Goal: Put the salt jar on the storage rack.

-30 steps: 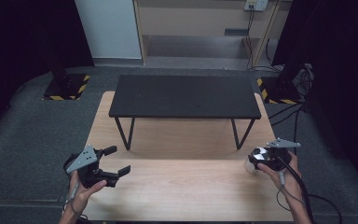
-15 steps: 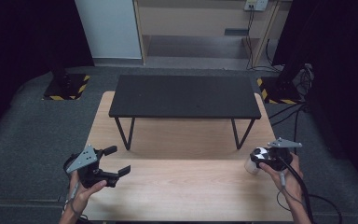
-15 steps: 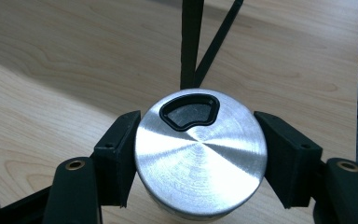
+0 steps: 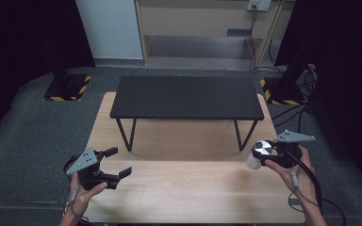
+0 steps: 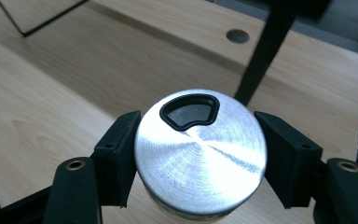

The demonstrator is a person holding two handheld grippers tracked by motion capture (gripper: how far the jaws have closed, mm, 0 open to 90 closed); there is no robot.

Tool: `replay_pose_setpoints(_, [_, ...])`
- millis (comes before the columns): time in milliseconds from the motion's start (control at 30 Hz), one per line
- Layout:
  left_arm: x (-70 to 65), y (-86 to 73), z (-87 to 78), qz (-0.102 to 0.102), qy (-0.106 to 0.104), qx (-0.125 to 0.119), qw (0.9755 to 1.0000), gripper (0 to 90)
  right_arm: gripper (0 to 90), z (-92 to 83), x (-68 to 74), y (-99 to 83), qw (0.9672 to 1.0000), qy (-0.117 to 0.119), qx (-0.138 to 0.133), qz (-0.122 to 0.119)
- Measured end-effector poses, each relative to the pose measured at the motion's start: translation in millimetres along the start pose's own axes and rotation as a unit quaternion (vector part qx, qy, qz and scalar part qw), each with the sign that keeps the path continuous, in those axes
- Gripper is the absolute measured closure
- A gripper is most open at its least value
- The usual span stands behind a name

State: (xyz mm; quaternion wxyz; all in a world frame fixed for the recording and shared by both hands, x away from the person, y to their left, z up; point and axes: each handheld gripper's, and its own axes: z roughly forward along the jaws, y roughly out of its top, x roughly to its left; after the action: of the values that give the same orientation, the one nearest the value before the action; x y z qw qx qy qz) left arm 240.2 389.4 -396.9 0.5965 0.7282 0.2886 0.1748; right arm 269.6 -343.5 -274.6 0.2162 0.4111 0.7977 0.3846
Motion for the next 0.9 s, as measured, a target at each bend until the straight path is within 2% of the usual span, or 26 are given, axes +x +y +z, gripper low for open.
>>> replay_pose_setpoints(33, [0.0, 0.0, 0.1, 0.0, -0.001, 0.0, 1.0, 4.5, 34.4, 0.0, 0.0, 0.0, 1.0, 0.0, 0.0, 0.0])
replay_pose_setpoints(67, [0.1, 0.0, 0.1, 0.0, -0.001, -0.001, 1.0, 4.5, 34.4, -9.1, 1.0, 13.7, 0.9999, 0.012, -0.003, -0.011])
replay_pose_setpoints(100, [0.1, -0.1, 0.1, 0.0, -0.001, -0.001, 1.0, 4.5, 34.4, -9.1, 1.0, 13.7, 0.9999, 0.012, -0.003, -0.011])
replay_pose_setpoints(133, [0.3, -0.1, 0.1, 0.0, -0.002, -0.001, 1.0, 4.5, 34.4, -13.5, 1.6, 22.1, 0.9996, 0.019, 0.0, -0.019])
replay_pose_setpoints(167, [0.3, 0.0, 0.2, 0.0, -0.002, -0.001, 1.0, 4.5, 34.4, -21.7, 4.2, 38.1, 0.999, 0.03, 0.0, -0.033])
replay_pose_setpoints(300, [0.7, -0.2, -0.1, -0.001, -0.002, -0.003, 1.0, 4.4, 34.4, -37.4, 8.7, 73.1, 0.9969, 0.049, 0.002, -0.06])
replay_pose_setpoints(333, [0.6, -0.1, -0.2, 0.0, -0.002, -0.003, 1.0, 4.4, 34.4, -37.4, 8.7, 73.1, 0.9969, 0.049, 0.002, -0.06])
replay_pose_setpoints(367, [0.6, -0.2, -0.2, -0.001, -0.002, -0.003, 1.0, 4.4, 34.4, -43.0, 9.1, 89.4, 0.9958, 0.062, 0.002, -0.068])
replay_pose_setpoints(400, [0.6, -0.3, -0.3, -0.001, -0.003, -0.003, 1.0, 4.4, 34.4, -43.0, 9.1, 89.4, 0.9958, 0.062, 0.002, -0.068])
replay_pose_setpoints(433, [0.7, -0.3, -0.3, -0.001, -0.003, -0.004, 1.0, 4.4, 34.4, -46.5, 11.4, 104.8, 0.9945, 0.07, 0.003, -0.078])
replay_pose_setpoints(467, [0.7, -0.3, -0.3, -0.001, -0.003, -0.004, 1.0, 4.5, 34.4, -46.5, 11.4, 104.8, 0.9945, 0.07, 0.003, -0.078])
replay_pose_setpoints(600, [0.9, -0.4, -0.6, -0.001, -0.004, -0.005, 1.0, 4.5, 34.4, -50.4, 20.6, 137.3, 0.9914, 0.082, 0.011, -0.101])
replay_pose_setpoints(900, [1.1, -0.2, 0.1, -0.001, -0.008, -0.006, 1.0, 4.5, 34.4, -45.9, 28.4, 166.5, 0.9896, 0.093, 0.016, -0.109])
